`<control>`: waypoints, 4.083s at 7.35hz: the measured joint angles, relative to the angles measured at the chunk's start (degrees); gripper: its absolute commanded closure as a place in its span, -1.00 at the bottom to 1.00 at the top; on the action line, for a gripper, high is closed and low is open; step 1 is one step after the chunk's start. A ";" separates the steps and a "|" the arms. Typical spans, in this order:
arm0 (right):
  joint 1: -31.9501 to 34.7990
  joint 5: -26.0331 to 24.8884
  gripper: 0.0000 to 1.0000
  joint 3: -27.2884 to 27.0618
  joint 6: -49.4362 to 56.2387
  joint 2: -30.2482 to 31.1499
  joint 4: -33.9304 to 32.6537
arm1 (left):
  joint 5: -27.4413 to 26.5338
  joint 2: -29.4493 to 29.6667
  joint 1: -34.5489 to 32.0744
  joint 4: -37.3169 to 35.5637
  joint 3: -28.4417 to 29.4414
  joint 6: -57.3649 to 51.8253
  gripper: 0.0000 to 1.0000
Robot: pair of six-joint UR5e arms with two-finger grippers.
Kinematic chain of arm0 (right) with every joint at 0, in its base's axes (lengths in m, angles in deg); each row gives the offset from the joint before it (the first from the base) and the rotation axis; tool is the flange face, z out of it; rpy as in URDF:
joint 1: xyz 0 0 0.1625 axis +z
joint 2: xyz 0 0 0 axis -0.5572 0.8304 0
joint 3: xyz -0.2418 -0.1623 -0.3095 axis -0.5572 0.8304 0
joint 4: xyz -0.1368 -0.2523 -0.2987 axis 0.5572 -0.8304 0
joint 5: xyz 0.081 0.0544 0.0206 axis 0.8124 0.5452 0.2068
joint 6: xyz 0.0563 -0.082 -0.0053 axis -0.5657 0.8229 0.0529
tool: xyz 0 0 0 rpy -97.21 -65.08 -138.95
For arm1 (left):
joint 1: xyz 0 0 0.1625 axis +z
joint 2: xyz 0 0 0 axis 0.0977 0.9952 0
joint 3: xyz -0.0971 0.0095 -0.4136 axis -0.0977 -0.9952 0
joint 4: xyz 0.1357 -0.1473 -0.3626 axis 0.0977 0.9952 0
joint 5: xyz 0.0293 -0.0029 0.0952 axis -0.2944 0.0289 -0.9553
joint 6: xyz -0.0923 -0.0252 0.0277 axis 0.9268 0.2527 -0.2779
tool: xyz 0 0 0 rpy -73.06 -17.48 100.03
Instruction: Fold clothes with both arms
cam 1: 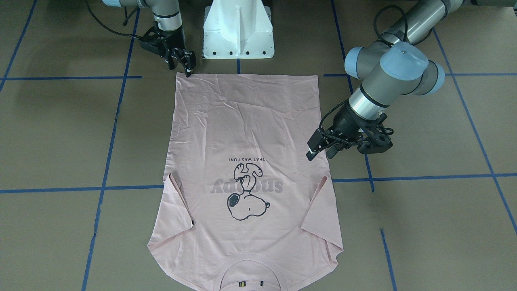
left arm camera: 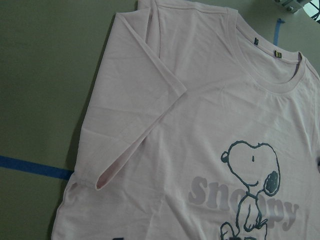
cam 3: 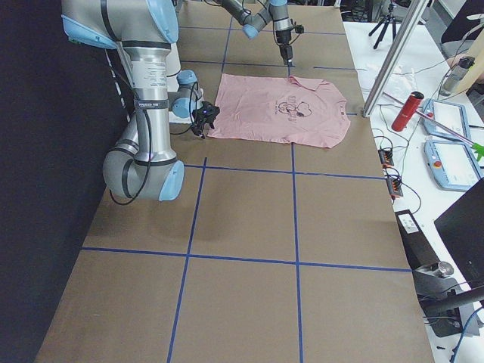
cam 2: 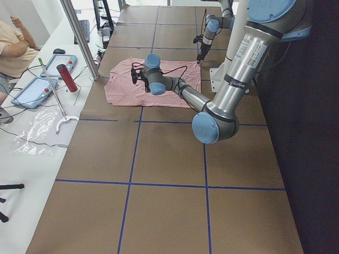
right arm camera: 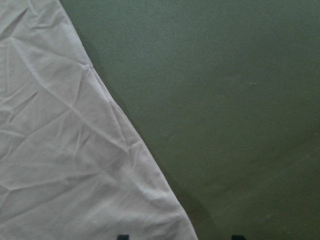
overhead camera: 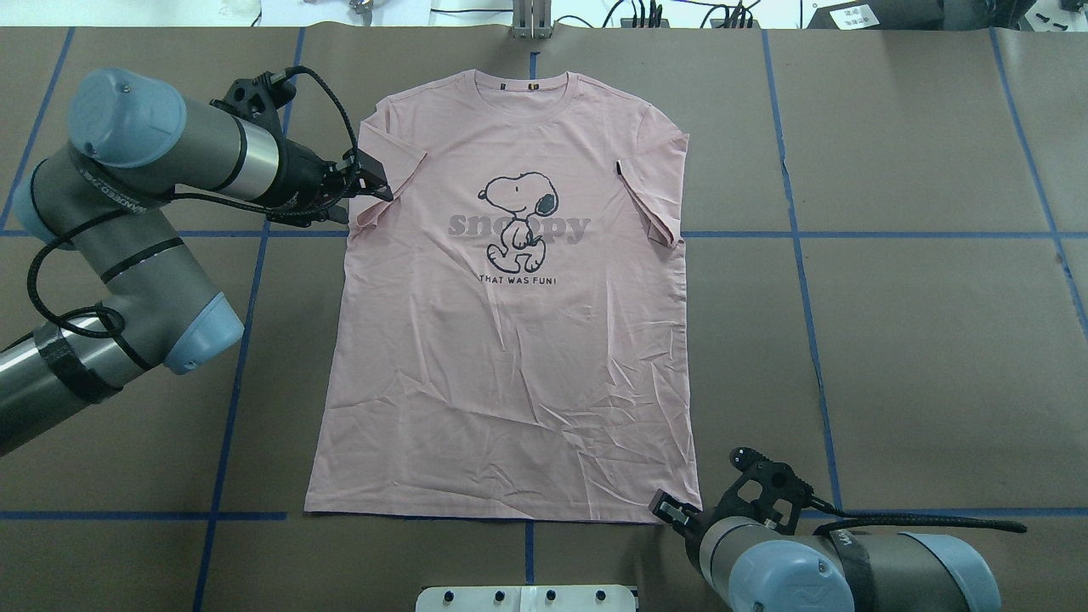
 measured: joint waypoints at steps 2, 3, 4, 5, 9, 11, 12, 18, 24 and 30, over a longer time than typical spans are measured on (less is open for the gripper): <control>0.08 0.03 1.00 0.28 -0.02 0.05 -0.11 | -0.06 0.03 0.00 0.01 0.19 -0.06 -0.52; 0.11 0.05 1.00 0.30 0.02 0.01 -0.17 | -0.08 0.09 0.04 0.01 0.22 -0.06 -0.52; 0.21 0.09 1.00 0.30 0.18 -0.10 -0.19 | -0.07 0.19 0.05 -0.01 0.14 0.01 -0.53; 0.58 0.16 1.00 0.20 0.40 -0.20 -0.20 | -0.04 0.23 0.03 -0.37 -0.41 0.21 -0.67; 2.39 0.55 1.00 -1.82 0.68 -0.53 -0.18 | -8.97 -8.77 7.97 -11.54 -18.46 3.33 -0.68; 2.28 0.79 1.00 -2.29 0.79 -0.35 -0.15 | -12.09 -11.78 15.60 -17.70 -23.66 10.78 -0.68; 2.13 1.02 1.00 -2.35 0.88 -0.37 -0.11 | -12.63 -13.65 19.38 -18.83 -24.57 14.03 -0.64; 2.00 2.38 1.00 -2.32 0.89 -0.91 -0.04 | -14.03 -22.24 29.35 -19.15 -25.24 16.40 -0.41; 2.00 2.35 1.00 -2.71 0.86 -1.05 -0.03 | -13.87 -23.67 30.49 -19.41 -25.50 16.49 1.00; 0.38 2.35 1.00 -10.61 0.72 5.67 -0.09 | -10.70 -23.65 32.31 -22.66 -34.62 25.35 1.00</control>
